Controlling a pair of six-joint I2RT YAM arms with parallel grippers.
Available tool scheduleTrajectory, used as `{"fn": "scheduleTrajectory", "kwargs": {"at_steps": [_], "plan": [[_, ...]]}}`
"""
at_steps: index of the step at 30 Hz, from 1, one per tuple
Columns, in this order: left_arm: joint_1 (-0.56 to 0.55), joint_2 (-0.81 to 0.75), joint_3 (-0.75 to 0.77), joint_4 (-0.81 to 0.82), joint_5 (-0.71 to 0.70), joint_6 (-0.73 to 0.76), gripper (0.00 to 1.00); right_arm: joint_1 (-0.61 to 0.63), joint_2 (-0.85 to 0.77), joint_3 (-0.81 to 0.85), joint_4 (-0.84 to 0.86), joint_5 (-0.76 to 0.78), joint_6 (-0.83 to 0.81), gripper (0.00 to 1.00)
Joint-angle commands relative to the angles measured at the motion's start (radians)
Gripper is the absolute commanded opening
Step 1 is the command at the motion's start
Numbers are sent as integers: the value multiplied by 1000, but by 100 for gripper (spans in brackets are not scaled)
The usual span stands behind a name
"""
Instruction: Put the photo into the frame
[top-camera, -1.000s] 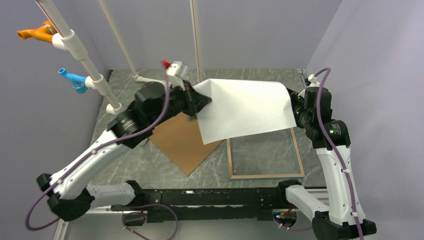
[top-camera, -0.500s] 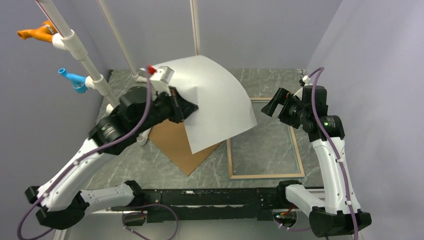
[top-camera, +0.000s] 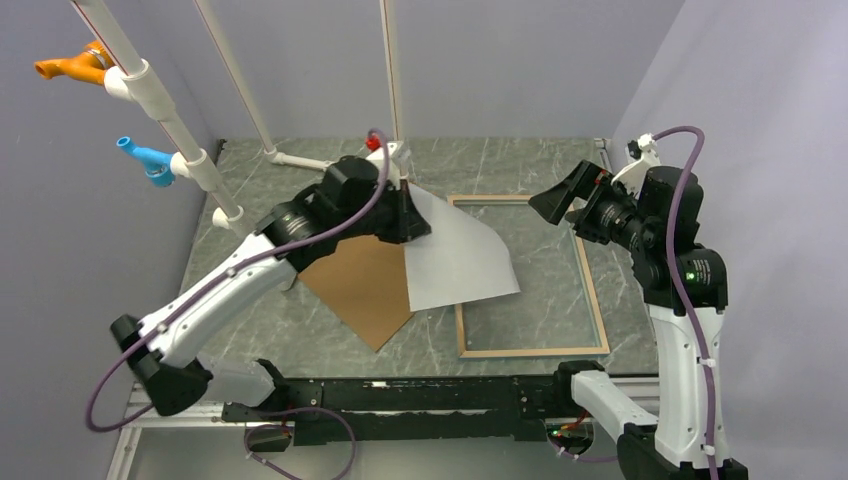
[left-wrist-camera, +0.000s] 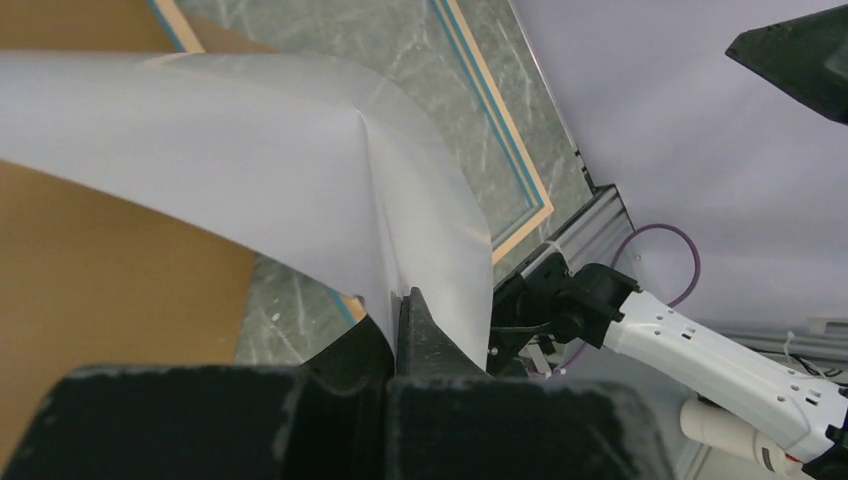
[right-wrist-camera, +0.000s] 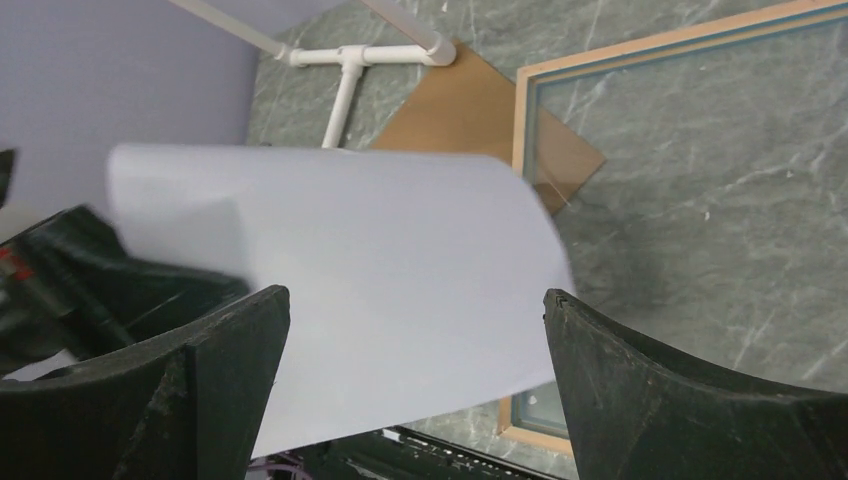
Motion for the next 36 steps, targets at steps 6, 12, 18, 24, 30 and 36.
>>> {"fn": "scheduleTrajectory", "kwargs": {"at_steps": [6,12,18,24,30,36], "plan": [[3,258,258,111,199,36,0,-4,-2,89,-38,-15,16,99],[2,310,314,199,279,66,0,-4,-6,156,-73,55,1,99],[4,253,-12,414,306,-10,0,-5,-14,111,-42,46,8,99],[4,284,-328,650,362,-134,0,-4,-27,21,1,13,19,99],[5,371,-430,720,377,-186,0,-5,-32,-22,12,6,14,99],[3,446,-393,662,377,-215,2,-4,-35,-45,17,8,8,99]]}}
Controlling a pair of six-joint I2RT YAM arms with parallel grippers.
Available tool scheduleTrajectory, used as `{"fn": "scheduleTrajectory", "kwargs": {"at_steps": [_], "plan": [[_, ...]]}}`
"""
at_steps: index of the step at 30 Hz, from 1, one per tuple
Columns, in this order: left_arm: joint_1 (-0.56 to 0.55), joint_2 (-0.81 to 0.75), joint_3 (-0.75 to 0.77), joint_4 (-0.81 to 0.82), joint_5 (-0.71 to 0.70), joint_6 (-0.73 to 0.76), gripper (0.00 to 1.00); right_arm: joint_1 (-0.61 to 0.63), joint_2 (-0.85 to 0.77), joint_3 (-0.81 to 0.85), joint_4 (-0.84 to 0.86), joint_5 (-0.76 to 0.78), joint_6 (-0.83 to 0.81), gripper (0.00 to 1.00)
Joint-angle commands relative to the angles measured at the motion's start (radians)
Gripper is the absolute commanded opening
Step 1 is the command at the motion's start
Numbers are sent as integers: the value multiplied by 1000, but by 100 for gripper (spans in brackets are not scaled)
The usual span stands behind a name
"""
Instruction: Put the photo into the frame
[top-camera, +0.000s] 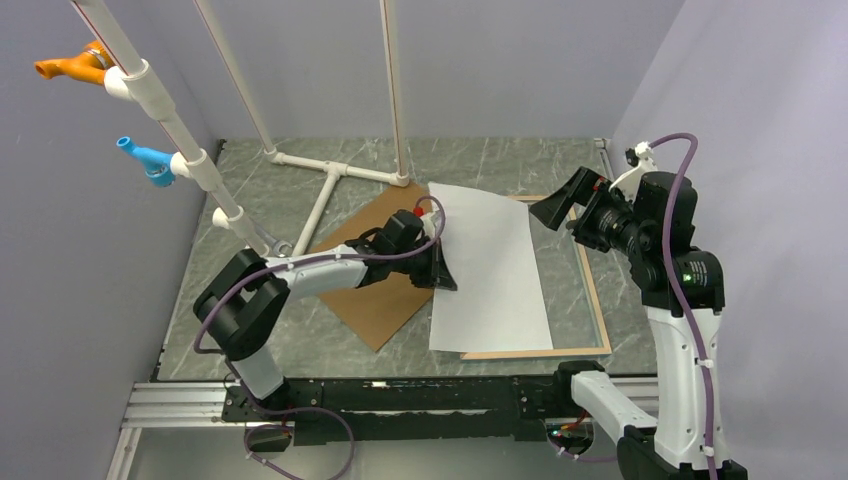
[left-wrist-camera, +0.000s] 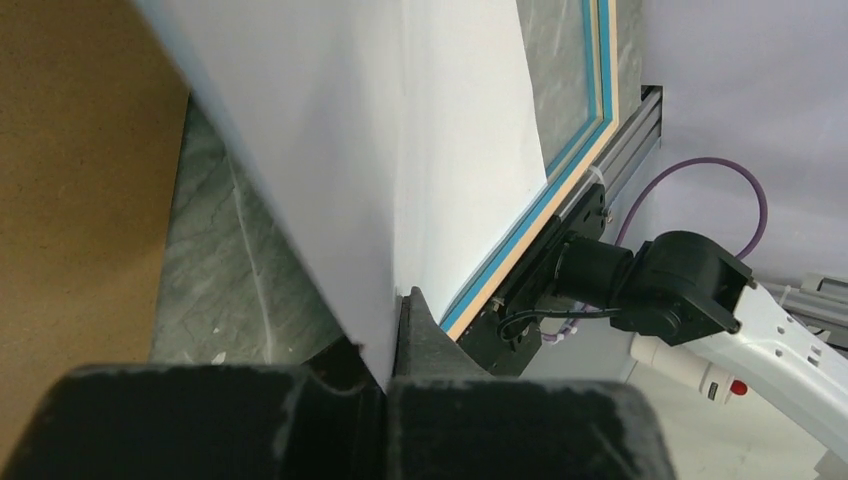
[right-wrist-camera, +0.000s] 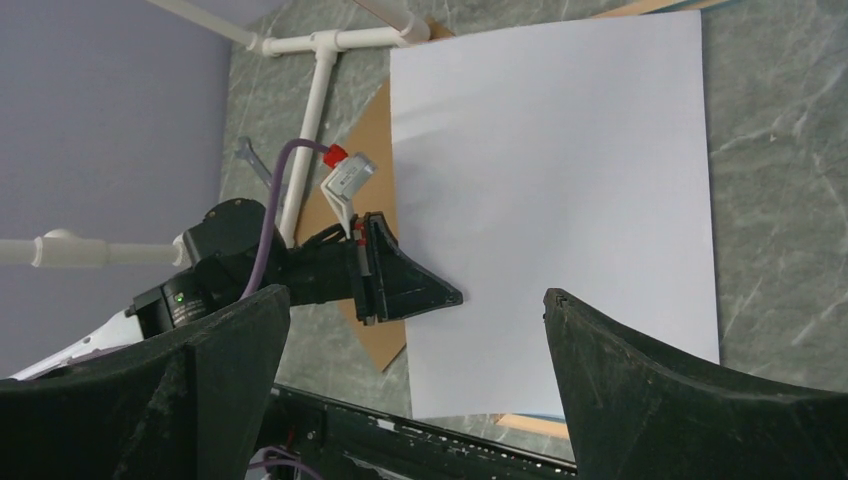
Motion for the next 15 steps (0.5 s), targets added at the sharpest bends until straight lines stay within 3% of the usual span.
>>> {"fn": "scheduleTrajectory", "kwargs": {"at_steps": [1,7,10,15], "plan": [[-9,44,58,12,40,-35,6,-4,-13,-15,53,-11,-6,99],[-10,98,111,-37,56,-54,34,-3,-13,-22,55,-8,-10,99],[-10,116,120,-21,65,-78,33,-4,-12,-29,60,-9,-9,99],[-15,149,136,19,80,-105,21,-4,-12,-39,68,-15,-6,99]]}}
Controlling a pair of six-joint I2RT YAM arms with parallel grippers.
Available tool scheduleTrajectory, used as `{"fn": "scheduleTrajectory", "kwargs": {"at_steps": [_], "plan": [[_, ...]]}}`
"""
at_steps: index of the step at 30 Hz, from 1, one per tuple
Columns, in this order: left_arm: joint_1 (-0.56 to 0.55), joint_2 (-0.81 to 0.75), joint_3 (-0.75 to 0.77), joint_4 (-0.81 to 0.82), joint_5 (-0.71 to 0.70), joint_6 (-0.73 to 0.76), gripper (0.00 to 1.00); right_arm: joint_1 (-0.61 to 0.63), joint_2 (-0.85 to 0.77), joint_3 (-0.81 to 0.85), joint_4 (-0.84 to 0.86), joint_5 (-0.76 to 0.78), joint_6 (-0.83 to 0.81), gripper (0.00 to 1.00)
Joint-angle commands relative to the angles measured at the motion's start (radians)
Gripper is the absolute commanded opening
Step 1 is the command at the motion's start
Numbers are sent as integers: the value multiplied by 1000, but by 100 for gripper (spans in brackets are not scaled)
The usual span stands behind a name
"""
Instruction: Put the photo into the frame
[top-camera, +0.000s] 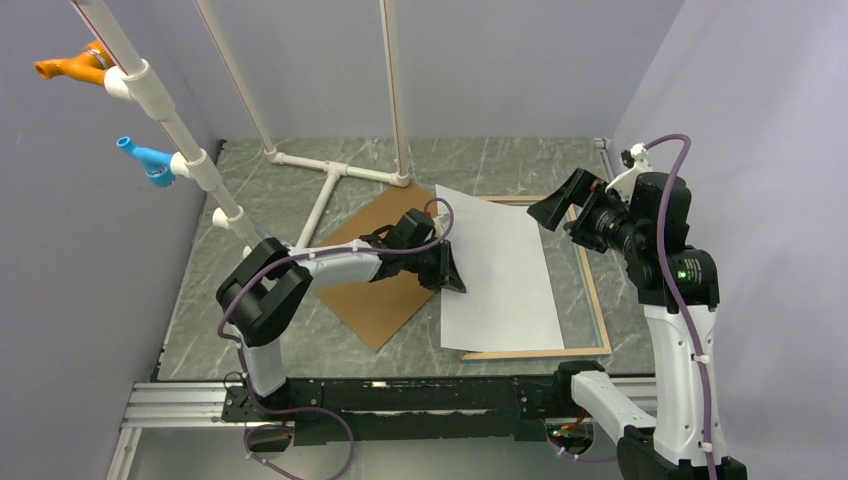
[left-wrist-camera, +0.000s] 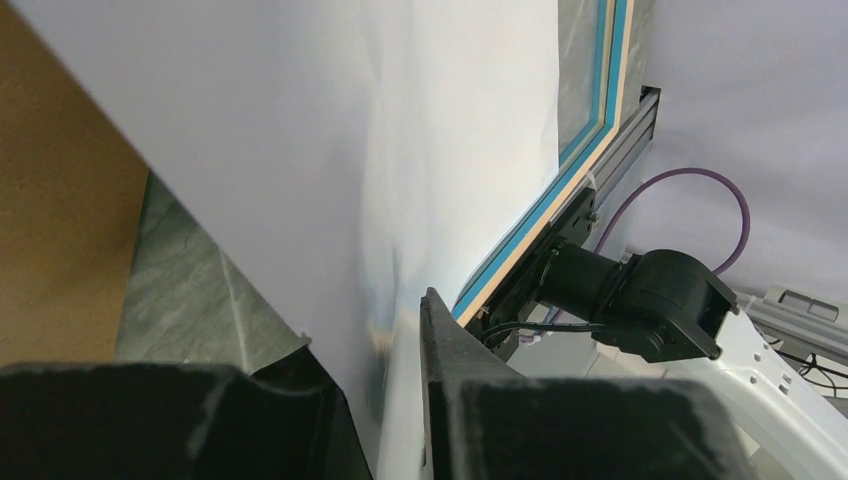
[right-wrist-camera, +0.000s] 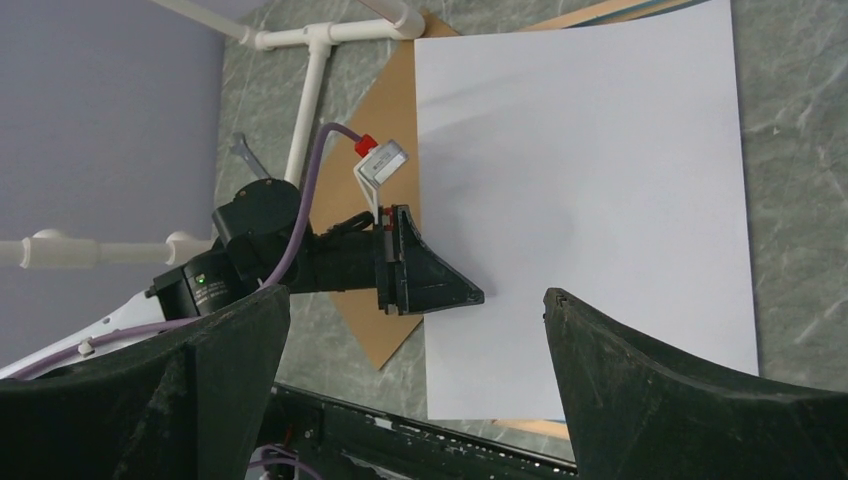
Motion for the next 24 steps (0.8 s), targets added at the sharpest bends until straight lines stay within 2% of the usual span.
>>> {"fn": "scheduleTrajectory", "kwargs": {"at_steps": [1,11,24], "plan": [[-12,28,60,47,34,-33,19,-3,-10,-5,46,-12,-4,99],[-45,112,194,-14,18,-30,14,-4,-15,-12,50,-6,0,99],[-80,228,328,-38,3,-22,14,-4,-27,-15,54,-1,7,99]]}}
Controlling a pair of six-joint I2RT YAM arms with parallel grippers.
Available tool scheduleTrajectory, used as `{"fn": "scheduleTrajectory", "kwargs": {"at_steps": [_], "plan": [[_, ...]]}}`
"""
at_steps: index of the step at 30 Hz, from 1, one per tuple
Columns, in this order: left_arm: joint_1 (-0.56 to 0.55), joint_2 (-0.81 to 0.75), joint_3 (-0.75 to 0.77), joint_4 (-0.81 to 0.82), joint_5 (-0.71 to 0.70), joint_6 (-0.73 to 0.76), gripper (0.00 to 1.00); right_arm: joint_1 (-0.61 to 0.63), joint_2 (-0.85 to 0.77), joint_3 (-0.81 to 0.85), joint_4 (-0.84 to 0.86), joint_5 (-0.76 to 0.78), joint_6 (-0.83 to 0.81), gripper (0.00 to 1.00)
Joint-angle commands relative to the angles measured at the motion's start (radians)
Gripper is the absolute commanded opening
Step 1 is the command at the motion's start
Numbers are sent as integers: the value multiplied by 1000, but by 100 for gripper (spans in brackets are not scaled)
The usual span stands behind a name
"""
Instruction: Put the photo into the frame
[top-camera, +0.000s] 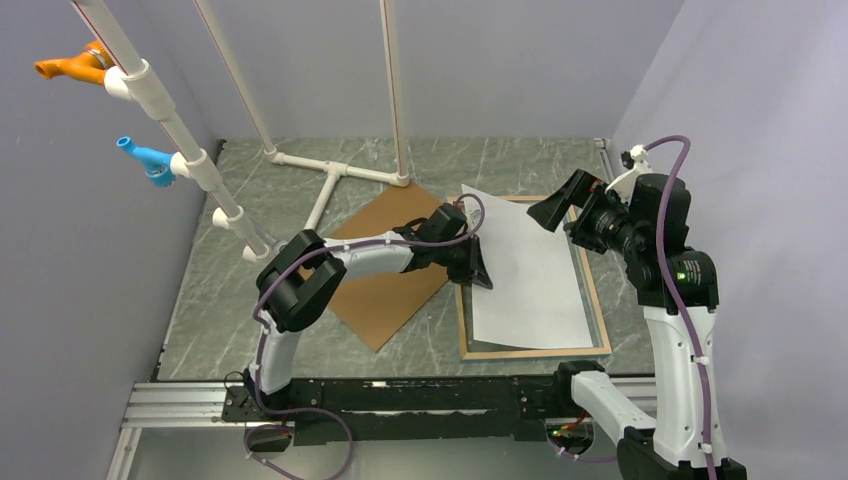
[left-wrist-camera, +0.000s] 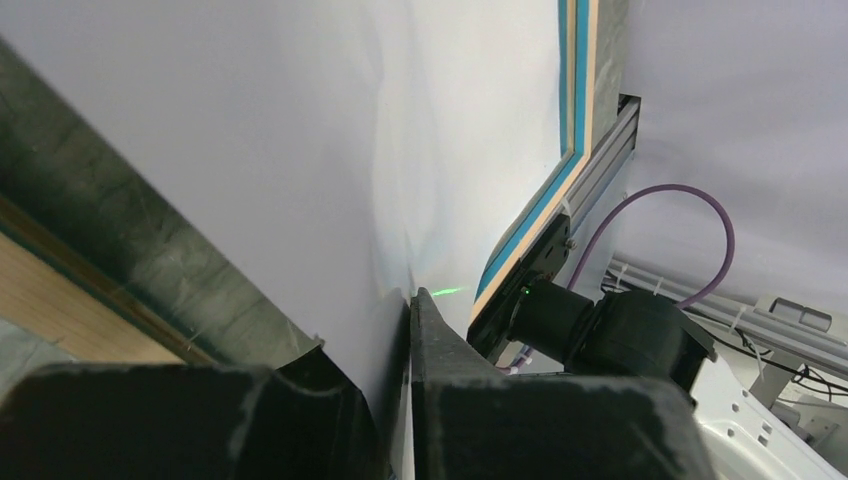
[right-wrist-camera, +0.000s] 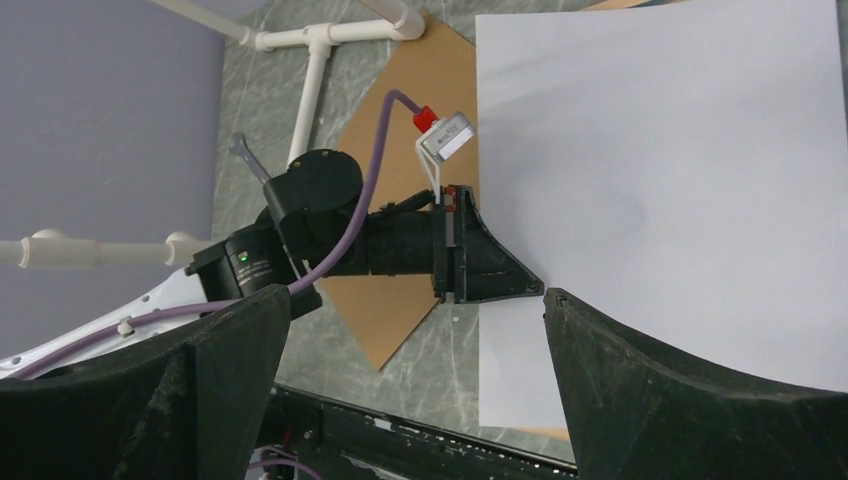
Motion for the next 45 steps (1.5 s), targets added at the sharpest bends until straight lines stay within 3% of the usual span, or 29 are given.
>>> {"fn": "scheduleTrajectory", "kwargs": {"at_steps": [1,14,17,21,28,34,45], "plan": [[-13,36,77,-8,0,8,14,-5,-21,-2,47,-2,7,99],[-37,91,117,10,-11,-25,20,-4,-24,-15,60,-11,17,99],[-39,80,109,4,-25,-18,32,-5,-23,-16,58,-11,15,99],[-41,60,106,-27,-50,7,62,-4,-25,-20,62,-14,18,99],[-50,-7,101,-115,-145,74,97,-5,-24,-25,62,-24,19,99],[-57,-72,110,-216,-240,121,99,-4,-26,-39,66,-30,22,99],[-108,-174,199,-506,-547,199,100,-3,-30,-48,74,-44,33,99]]}}
